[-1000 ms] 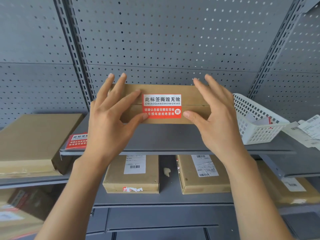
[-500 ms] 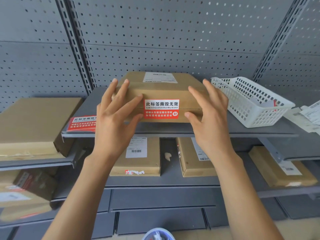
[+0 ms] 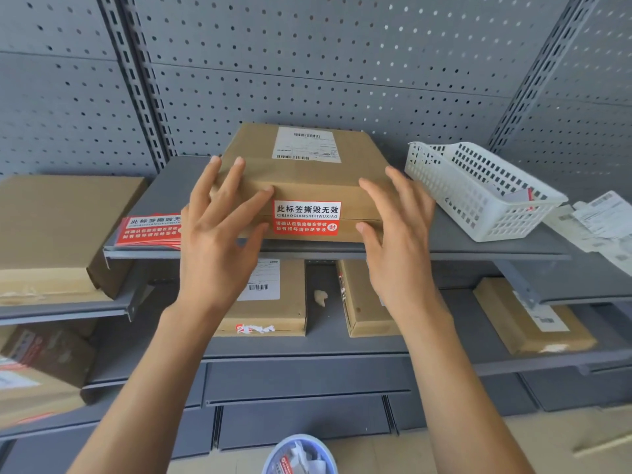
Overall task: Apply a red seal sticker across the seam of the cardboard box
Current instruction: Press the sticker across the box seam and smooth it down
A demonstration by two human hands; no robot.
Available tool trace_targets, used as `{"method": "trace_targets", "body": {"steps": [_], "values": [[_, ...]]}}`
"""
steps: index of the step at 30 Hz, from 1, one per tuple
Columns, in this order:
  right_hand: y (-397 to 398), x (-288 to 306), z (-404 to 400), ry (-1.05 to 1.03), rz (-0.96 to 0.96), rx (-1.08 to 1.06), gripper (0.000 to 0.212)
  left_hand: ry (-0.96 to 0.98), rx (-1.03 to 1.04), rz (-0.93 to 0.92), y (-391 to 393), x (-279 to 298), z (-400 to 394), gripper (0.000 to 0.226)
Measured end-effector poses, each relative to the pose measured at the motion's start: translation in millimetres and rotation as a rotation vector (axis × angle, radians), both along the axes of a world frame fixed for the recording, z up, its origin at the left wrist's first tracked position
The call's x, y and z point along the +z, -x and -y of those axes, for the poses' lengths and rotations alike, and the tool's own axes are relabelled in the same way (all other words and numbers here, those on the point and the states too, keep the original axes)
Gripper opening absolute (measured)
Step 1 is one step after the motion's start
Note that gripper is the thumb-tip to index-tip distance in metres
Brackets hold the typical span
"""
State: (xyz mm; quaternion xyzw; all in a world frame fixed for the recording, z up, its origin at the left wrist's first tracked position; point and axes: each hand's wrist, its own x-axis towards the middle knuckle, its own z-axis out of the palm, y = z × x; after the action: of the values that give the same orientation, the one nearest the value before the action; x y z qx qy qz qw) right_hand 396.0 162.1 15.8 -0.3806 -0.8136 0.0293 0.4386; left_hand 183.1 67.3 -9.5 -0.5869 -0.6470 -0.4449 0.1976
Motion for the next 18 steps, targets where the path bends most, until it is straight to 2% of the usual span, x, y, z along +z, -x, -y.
{"method": "trace_targets", "body": {"steps": [18], "values": [[-4.2,-7.8,-2.8,0.007,0.024,0.01,0.047,0.035,-0.021,-0.022,0.7,-8.6,3.0,0.032]]}}
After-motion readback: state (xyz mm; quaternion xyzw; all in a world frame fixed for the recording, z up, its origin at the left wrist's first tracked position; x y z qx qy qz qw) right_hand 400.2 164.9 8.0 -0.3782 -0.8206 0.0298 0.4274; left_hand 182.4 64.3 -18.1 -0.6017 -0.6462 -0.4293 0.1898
